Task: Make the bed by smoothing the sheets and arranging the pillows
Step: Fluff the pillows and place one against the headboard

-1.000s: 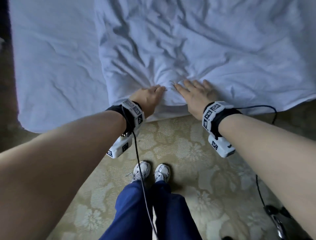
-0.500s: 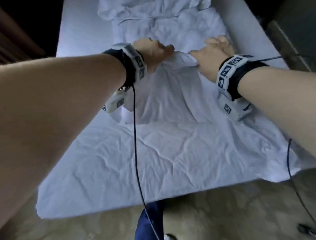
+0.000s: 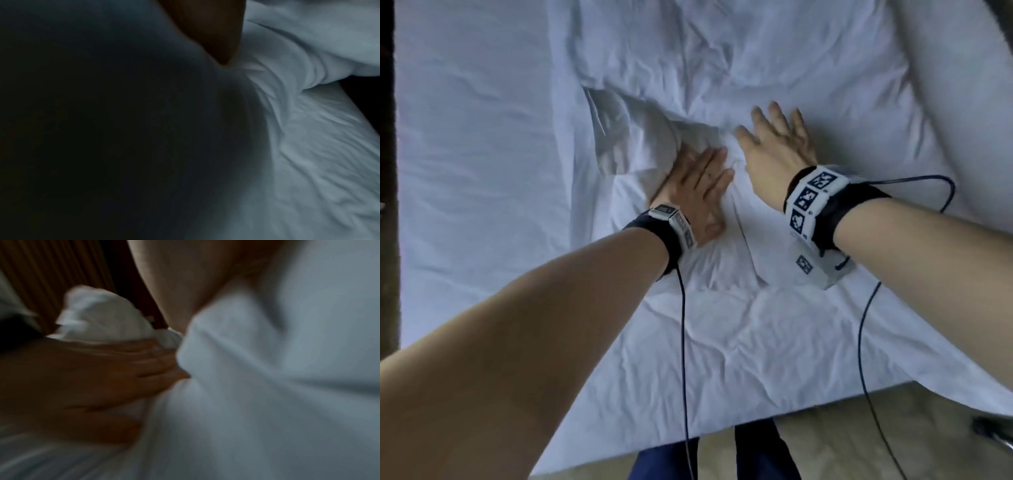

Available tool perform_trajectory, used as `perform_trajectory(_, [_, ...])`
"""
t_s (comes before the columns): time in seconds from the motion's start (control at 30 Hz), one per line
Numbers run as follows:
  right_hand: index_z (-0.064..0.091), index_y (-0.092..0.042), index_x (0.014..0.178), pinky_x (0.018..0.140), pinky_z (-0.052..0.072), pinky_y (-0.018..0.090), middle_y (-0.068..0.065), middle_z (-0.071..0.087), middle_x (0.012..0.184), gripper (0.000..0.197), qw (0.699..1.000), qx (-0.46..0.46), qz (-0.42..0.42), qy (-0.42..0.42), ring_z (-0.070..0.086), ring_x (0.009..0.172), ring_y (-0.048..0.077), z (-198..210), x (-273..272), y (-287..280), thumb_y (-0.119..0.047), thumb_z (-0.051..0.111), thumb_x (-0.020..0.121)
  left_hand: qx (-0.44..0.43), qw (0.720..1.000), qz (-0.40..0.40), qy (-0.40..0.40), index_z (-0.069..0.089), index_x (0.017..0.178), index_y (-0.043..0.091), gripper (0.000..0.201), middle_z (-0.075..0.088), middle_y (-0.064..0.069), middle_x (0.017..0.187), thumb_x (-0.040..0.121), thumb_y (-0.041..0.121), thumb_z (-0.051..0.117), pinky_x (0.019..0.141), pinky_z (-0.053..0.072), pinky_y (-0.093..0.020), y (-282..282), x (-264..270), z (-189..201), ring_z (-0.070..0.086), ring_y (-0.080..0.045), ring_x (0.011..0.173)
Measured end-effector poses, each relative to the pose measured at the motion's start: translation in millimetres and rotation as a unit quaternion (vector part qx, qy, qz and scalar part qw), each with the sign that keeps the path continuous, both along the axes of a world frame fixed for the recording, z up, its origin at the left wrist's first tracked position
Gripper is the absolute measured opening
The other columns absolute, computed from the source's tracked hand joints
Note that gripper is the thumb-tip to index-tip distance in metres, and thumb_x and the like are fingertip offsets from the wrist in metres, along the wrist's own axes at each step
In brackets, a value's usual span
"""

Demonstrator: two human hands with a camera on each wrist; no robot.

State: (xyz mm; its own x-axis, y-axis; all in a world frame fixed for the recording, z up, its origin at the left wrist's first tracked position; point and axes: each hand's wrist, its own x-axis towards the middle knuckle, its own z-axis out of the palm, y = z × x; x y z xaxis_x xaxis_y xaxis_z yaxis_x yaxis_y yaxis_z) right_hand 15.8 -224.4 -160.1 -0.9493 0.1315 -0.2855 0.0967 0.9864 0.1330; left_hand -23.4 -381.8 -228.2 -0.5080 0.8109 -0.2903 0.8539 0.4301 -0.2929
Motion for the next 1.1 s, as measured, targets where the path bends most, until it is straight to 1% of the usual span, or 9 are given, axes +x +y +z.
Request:
perform_trajectory(0.1, [0.021, -0.001, 0.152, 0.12, 0.005, 0.05, 0.022, 0.002, 0.16, 0.068, 0.986, -0.121, 0.03, 0.109, -0.001, 0.148, 0.039, -14, 53, -37, -0.001, 0.039, 0.086, -0.049, 0.998, 0.024, 0.02, -0.006, 0.156, 0.016, 0.089, -0.014, -0.015, 0.161, 0.088, 0.071, 0.011, 0.114, -0.006, -0.064, 17, -16, -13, -0.012, -0.035, 0.148])
perform_trajectory(0.2, [0.006, 0.0, 0.154, 0.121, 0.004, 0.049, 0.018, -0.014, 0.16, 0.086, 0.976, -0.211, 0.05, 0.017, -0.013, 0.147, 0.036, -36, 135, -70, 0.0, 0.048, 0.079, -0.058, 0.998, 0.029, 0.02, -0.01, 0.155, 0.015, 0.084, -0.015, -0.016, 0.161, 0.091, 0.066, 0.012, 0.115, -0.001, -0.061, 23, -22, -15, -0.009, -0.033, 0.149])
perform_trajectory(0.27, [-0.002, -0.002, 0.154, 0.12, 0.004, 0.05, 0.015, -0.022, 0.159, 0.094, 0.978, -0.204, 0.035, -0.035, -0.019, 0.147, 0.033, -53, 172, -68, -0.001, 0.052, 0.076, -0.051, 0.998, 0.037, 0.016, -0.009, 0.155, 0.017, 0.086, -0.013, -0.015, 0.161, 0.09, 0.07, 0.011, 0.116, 0.0, -0.06, 21, -24, -14, -0.007, -0.032, 0.149])
perform_trajectory(0.37, [0.0, -0.002, 0.154, 0.12, 0.014, 0.047, 0.019, -0.01, 0.16, 0.099, 0.989, -0.146, -0.021, -0.008, -0.001, 0.149, 0.034, -71, 186, -32, -0.009, 0.059, 0.074, -0.037, 0.998, 0.034, 0.024, -0.003, 0.156, 0.016, 0.087, -0.008, -0.017, 0.161, 0.088, 0.07, 0.011, 0.116, 0.004, -0.06, 20, -18, -17, -0.001, -0.032, 0.149])
perform_trajectory(0.5, [-0.003, -0.011, 0.155, 0.113, 0.028, 0.054, 0.019, 0.017, 0.159, 0.091, 0.976, -0.191, -0.106, -0.001, 0.027, 0.141, 0.039, -73, 165, 34, -0.015, 0.054, 0.084, 0.02, 0.995, 0.094, 0.03, 0.006, 0.155, 0.013, 0.083, 0.001, -0.02, 0.161, 0.088, 0.059, 0.023, 0.116, 0.005, -0.06, 26, 1, -21, 0.004, -0.035, 0.148])
perform_trajectory(0.6, [-0.009, -0.024, 0.154, 0.108, 0.039, 0.043, -0.001, 0.006, 0.162, 0.096, 0.967, -0.224, -0.104, 0.058, 0.037, 0.137, 0.029, -61, 132, 76, -0.017, 0.057, 0.084, 0.112, 0.98, 0.162, 0.0, 0.012, 0.155, 0.009, 0.077, 0.007, -0.022, 0.16, 0.089, 0.041, 0.035, 0.117, 0.005, -0.06, 37, 21, -21, 0.008, -0.038, 0.148])
perform_trajectory(0.77, [-0.008, -0.03, 0.154, 0.121, 0.012, 0.044, 0.008, -0.009, 0.162, 0.107, 0.995, -0.081, 0.038, 0.05, -0.001, 0.149, 0.029, -38, 47, 162, -0.059, 0.06, 0.076, 0.225, 0.96, 0.165, 0.014, 0.016, 0.155, 0.008, 0.059, 0.01, -0.021, 0.16, 0.099, 0.024, 0.024, 0.116, 0.01, -0.06, 69, 30, -1, 0.008, -0.035, 0.149])
perform_trajectory(0.9, [-0.011, -0.031, 0.154, 0.121, -0.003, 0.046, 0.005, -0.012, 0.162, 0.099, 0.991, 0.043, 0.125, 0.019, -0.01, 0.149, 0.029, -40, 7, 215, -0.084, 0.027, 0.079, 0.175, 0.983, 0.033, -0.044, 0.002, 0.156, 0.025, 0.077, -0.001, -0.006, 0.164, 0.093, 0.053, 0.034, 0.113, 0.007, -0.067, 100, 42, 8, 0.0, -0.03, 0.15])
perform_trajectory(1.1, [-0.005, -0.027, 0.155, 0.118, -0.006, 0.054, 0.007, -0.01, 0.163, 0.08, 0.991, 0.068, 0.115, 0.024, -0.008, 0.149, 0.032, -75, 12, 220, -0.072, 0.006, 0.089, 0.08, 0.99, 0.113, -0.018, -0.003, 0.155, 0.033, 0.087, -0.004, 0.0, 0.164, 0.085, 0.078, 0.022, 0.103, 0.001, -0.079, 122, 24, -44, 0.0, -0.021, 0.151])
